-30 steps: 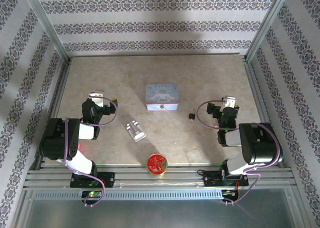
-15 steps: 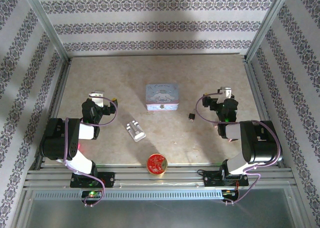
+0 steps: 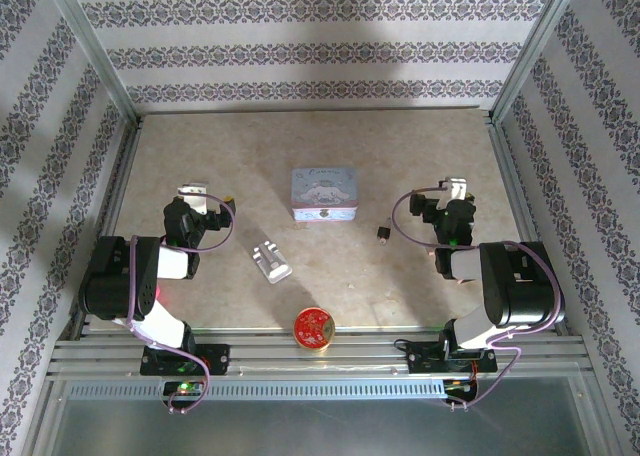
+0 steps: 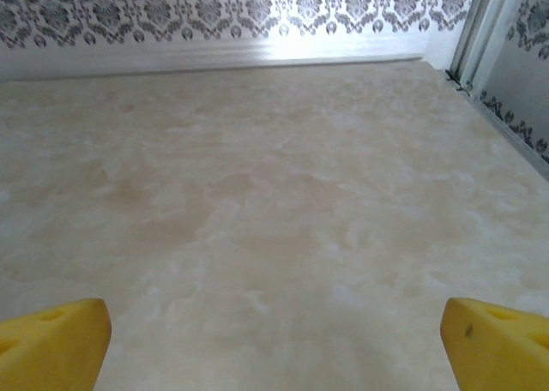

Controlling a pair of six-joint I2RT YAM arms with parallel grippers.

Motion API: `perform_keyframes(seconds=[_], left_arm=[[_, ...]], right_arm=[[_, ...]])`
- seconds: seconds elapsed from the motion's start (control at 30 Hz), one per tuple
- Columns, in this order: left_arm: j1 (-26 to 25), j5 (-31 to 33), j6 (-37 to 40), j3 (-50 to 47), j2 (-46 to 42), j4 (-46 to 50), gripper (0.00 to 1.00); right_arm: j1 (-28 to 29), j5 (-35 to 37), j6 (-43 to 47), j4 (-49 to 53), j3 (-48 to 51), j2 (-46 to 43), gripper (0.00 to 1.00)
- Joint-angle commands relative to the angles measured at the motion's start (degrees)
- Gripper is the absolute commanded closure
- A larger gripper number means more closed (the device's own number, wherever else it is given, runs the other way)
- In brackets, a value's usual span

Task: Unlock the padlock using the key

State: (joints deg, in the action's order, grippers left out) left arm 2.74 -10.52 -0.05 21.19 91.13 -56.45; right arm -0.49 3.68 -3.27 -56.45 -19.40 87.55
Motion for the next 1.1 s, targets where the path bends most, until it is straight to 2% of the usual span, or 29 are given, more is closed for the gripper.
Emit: perform_keyframes(seconds=[0.0,0.1,1.07], left_arm=[[0.51,-1.69,0.10,0.26,0.11,0.57,0.01],[0.51,-4.19,0.96,-0.05,0.17,-0.12,0.01],[0.51,-3.46,0.68,-0.98,0.15,-1.84,0.01]], right_arm=[[0.49,-0.82,-0.03,-2.74,1.66,-0.69,0.02],[0.64,-7.83,2.70,-5.51,3.28,-0.79,0.02],[1.19,-6.80,3.01,-4.88,2.94,-0.71,0.02]])
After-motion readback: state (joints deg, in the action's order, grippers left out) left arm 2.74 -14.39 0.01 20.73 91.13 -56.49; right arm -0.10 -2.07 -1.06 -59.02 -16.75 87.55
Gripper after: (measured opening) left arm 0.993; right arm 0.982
